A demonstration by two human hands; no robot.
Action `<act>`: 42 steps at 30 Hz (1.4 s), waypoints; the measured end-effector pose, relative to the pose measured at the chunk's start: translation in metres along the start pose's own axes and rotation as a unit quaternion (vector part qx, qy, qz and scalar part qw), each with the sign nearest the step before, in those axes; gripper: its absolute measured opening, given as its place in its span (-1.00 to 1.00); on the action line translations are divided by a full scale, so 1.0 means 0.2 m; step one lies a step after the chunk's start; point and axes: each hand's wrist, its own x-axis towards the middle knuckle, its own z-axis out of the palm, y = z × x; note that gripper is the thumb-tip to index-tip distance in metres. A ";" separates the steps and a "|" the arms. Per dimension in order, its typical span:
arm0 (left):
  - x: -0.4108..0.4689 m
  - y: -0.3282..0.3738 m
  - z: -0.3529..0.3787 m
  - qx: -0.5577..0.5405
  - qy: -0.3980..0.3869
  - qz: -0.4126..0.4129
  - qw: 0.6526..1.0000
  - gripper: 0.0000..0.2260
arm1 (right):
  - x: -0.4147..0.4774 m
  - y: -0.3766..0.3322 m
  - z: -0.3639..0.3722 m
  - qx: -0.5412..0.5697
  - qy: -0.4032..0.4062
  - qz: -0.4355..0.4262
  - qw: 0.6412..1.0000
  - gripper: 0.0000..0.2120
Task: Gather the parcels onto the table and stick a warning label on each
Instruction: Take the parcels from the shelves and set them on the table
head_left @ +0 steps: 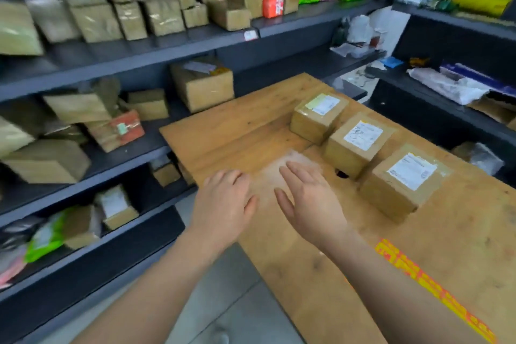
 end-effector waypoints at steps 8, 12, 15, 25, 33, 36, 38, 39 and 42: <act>-0.54 -0.50 -0.41 0.091 0.082 -0.182 0.976 -0.66 | 0.17 -0.79 0.12 0.067 -0.005 -0.174 0.982 -0.65; -0.89 -0.77 -0.63 0.116 0.099 -0.275 0.949 -0.66 | 0.19 -1.30 0.20 0.096 -0.011 -0.266 0.959 -0.64; -1.21 -0.99 -0.81 0.135 0.113 -0.337 0.925 -0.69 | 0.18 -1.73 0.26 0.100 -0.024 -0.335 0.937 -0.63; -2.23 -1.54 -1.42 0.221 0.141 -0.513 0.818 -0.67 | -0.03 -3.11 0.39 0.199 -0.074 -0.484 0.849 -0.62; -2.86 -1.87 -1.72 0.251 0.174 -0.614 0.728 -0.55 | -0.23 -4.01 0.45 0.271 -0.097 -0.583 0.760 -0.69; -3.04 -1.99 -1.83 0.265 0.179 -0.641 0.698 -0.57 | -0.28 -4.33 0.50 0.286 -0.108 -0.615 0.727 -0.67; -3.16 -2.08 -1.91 0.278 0.182 -0.659 0.675 -0.59 | -0.31 -4.54 0.53 0.298 -0.111 -0.630 0.709 -0.65; -3.22 -2.12 -1.95 0.286 0.182 -0.667 0.664 -0.60 | -0.33 -4.64 0.54 0.302 -0.115 -0.637 0.700 -0.64; -3.38 -2.27 -2.08 0.306 0.197 -0.686 0.630 -0.62 | -0.36 -4.96 0.57 0.318 -0.126 -0.658 0.671 -0.65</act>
